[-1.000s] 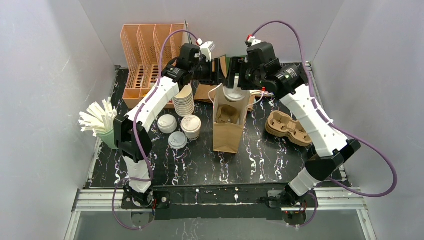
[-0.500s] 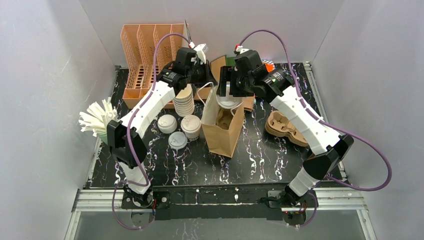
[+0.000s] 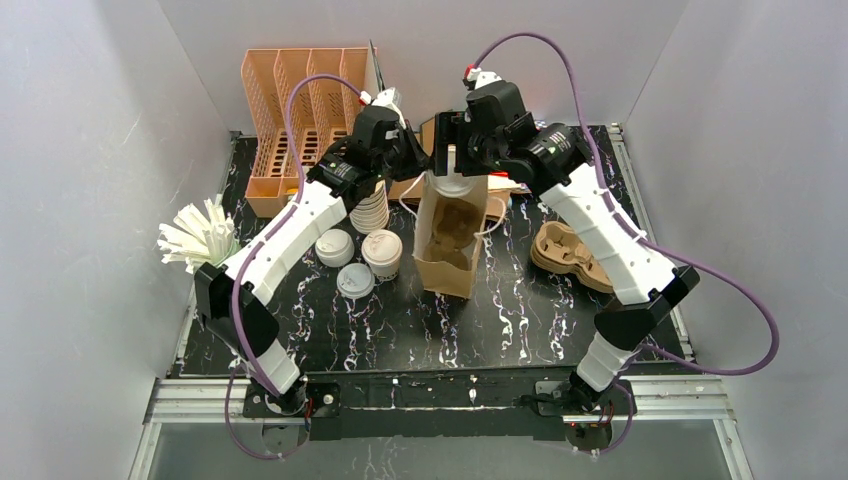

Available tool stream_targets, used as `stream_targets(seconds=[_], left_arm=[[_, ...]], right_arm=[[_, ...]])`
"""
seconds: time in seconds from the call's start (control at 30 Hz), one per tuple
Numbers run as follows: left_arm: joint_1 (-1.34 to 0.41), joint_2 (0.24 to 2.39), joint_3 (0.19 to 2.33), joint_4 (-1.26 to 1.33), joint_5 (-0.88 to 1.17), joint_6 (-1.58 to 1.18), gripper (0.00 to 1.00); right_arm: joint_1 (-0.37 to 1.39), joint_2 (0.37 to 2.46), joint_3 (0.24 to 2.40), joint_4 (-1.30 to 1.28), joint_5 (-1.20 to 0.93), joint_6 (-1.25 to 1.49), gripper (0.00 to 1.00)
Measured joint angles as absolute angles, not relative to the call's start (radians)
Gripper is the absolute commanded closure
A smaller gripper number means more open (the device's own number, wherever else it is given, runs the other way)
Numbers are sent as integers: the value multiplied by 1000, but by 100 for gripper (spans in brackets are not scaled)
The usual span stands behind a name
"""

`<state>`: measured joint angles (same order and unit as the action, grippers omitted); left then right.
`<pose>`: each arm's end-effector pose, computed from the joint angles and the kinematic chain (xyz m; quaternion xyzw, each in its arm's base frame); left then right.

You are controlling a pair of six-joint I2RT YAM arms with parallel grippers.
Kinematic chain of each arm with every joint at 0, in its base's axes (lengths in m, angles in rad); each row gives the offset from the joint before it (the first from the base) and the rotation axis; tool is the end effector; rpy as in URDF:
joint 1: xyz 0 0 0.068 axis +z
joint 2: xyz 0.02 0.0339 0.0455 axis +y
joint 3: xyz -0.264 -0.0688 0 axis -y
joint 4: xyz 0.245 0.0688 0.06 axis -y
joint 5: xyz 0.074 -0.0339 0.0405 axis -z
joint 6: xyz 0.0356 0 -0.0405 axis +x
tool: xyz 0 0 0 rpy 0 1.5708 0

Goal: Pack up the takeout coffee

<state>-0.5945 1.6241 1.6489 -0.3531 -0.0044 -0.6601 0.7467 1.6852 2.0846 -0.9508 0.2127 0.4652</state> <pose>0.3159 -0.2134 0.4078 -0.0279 0.8127 -0.3402 0.4723 0.2585 0.2289 0.4693 -0.0705 0.8666 0.2002 0.4516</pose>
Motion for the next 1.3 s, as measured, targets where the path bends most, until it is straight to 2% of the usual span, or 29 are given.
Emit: stream_targets(seconds=[0.27,0.4,0.7,0.93,1.13,1.3], left_arm=[[-618,1701,1756,-418,-123,-779,100],[-622,1717,1774,-435,-178,-839,100],[-631,1695,1732,-447,-284,-954,100],[-632,1633,1654,-439,-328,-989,100],[-632,1571,1560,-340,-310,-981,100],[-633,1526,1466,-184,-233,-934,100]], right_arm=[[758,1728,2217,-1037,279,441,66],[776,1732,2213,-1052,286,451,67],[829,1689,2029,-1042,285,507,67],[838,1606,1798,-987,283,550,68],[838,1550,1652,-863,302,549,74],[817,1479,1522,-764,290,546,75]])
